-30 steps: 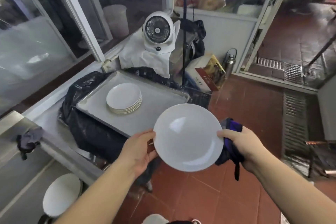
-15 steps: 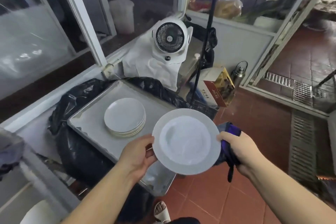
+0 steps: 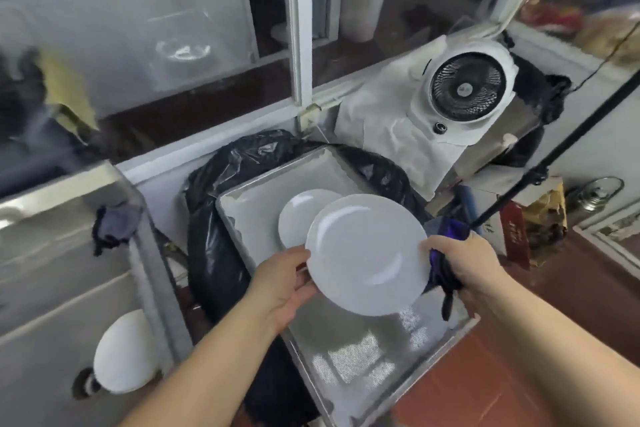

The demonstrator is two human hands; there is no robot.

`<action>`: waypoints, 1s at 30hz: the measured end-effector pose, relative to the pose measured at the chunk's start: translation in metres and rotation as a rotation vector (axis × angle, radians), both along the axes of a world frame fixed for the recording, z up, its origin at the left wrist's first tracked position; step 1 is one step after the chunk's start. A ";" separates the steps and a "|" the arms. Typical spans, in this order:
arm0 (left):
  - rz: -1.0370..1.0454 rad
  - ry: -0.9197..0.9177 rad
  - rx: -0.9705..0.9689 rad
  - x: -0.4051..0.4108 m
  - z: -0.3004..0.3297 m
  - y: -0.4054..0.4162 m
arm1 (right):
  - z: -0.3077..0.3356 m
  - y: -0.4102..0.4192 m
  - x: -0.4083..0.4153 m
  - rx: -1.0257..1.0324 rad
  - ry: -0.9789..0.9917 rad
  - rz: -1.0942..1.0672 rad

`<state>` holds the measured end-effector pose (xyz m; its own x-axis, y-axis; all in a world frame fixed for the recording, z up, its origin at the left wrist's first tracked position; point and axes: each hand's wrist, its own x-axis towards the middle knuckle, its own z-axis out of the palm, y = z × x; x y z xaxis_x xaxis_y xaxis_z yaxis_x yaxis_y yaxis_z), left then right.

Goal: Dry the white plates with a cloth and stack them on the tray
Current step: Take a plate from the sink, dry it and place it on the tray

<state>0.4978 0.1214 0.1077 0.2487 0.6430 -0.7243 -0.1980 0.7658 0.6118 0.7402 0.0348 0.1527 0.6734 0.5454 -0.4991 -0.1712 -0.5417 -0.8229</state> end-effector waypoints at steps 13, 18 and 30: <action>0.271 0.231 -0.007 0.018 -0.050 0.065 | -0.085 0.167 0.046 -0.137 -0.093 0.418; 0.309 0.420 0.002 0.032 -0.080 0.080 | -0.109 0.202 0.050 -0.172 -0.186 0.552; 0.038 0.924 0.116 0.037 -0.114 0.089 | -0.153 0.212 0.039 -0.235 -0.356 0.688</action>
<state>0.5345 0.2107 -0.0065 -0.4170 0.7195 -0.5553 0.3817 0.6931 0.6115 0.7796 0.2469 -0.0003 0.3651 0.8031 -0.4709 0.5144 -0.5956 -0.6170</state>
